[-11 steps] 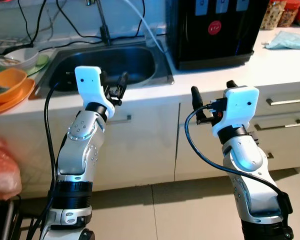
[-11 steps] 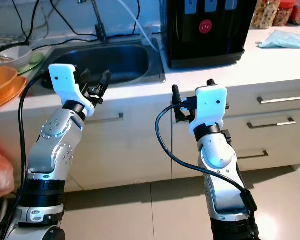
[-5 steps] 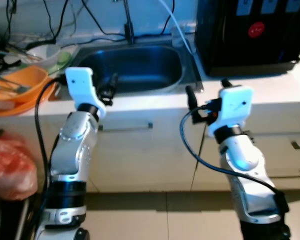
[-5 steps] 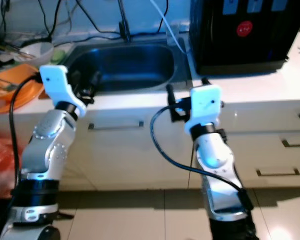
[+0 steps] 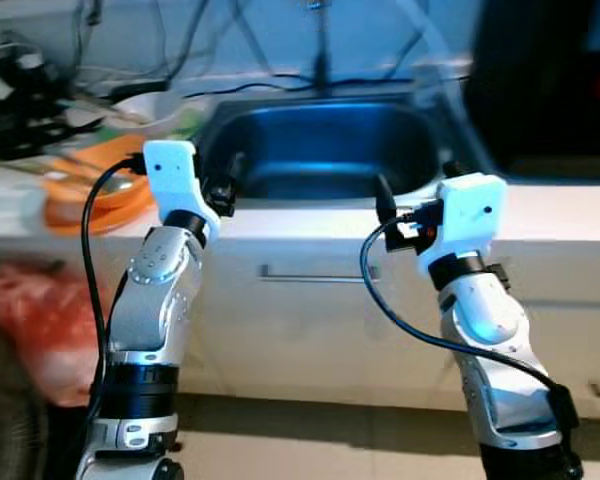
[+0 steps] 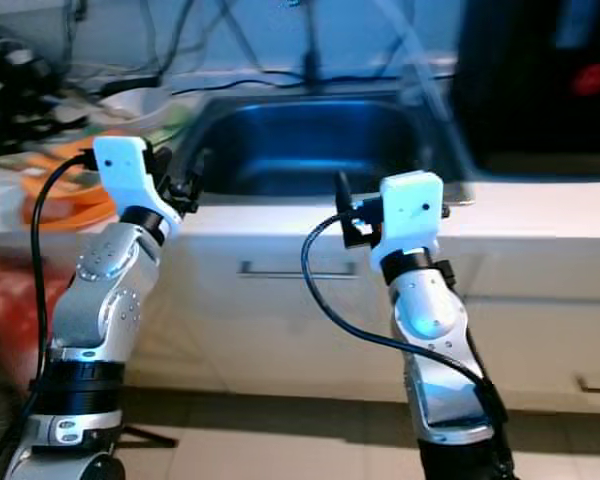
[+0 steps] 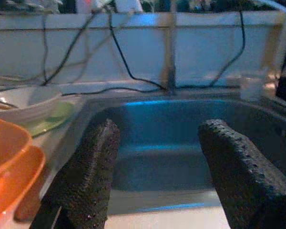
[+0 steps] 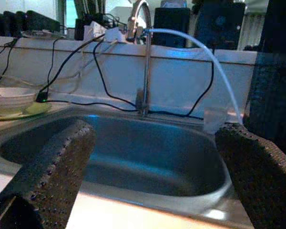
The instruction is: Kitchen organization
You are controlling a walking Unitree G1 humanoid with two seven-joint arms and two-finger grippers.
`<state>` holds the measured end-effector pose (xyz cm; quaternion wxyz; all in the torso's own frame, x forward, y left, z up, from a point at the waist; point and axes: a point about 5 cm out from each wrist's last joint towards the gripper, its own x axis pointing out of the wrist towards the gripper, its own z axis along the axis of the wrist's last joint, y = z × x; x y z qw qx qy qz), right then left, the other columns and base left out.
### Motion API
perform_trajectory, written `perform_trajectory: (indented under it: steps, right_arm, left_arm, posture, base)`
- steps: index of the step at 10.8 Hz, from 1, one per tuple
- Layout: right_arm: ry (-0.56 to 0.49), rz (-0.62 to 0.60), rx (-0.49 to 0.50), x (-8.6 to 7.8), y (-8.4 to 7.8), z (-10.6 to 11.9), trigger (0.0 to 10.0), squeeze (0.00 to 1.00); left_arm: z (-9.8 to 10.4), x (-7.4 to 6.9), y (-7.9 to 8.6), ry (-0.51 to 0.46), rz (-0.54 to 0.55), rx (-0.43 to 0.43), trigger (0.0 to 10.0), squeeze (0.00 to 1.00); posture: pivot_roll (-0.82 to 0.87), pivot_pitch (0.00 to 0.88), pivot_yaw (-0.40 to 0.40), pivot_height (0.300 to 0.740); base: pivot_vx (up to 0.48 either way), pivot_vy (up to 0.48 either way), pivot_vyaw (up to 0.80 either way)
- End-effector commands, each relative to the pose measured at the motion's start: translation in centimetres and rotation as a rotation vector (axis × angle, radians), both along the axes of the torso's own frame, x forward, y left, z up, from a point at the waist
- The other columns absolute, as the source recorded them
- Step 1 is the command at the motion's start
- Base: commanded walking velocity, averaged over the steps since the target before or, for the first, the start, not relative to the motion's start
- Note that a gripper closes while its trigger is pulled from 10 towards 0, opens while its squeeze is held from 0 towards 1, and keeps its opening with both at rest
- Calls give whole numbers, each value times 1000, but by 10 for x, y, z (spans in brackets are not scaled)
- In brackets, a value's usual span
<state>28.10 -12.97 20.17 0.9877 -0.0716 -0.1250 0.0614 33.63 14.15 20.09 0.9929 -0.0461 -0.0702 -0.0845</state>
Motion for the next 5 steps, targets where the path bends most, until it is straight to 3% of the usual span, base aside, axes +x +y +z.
perform_trajectory:
  steps: [1,2,5]
  right_arm:
    - [-9,-5,-1,0,-1,2,10000,0]
    - [-11,-7,-2,0,-1,2,10000,0]
    - [-12,-15,-3,0,-1,2,10000,0]
  left_arm:
    - [0,0,-3,3,-18,13,10000,0]
    - [0,0,-4,7,-23,14,10000,0]
    - [-5,-1,-12,29,-63,10,10000,0]
  posture:
    - [-25,0,114,740]
    - [-25,0,113,740]
    - [-25,0,113,740]
  base:
    - [322,330,0]
    - [364,300,0]
    - [0,0,0]
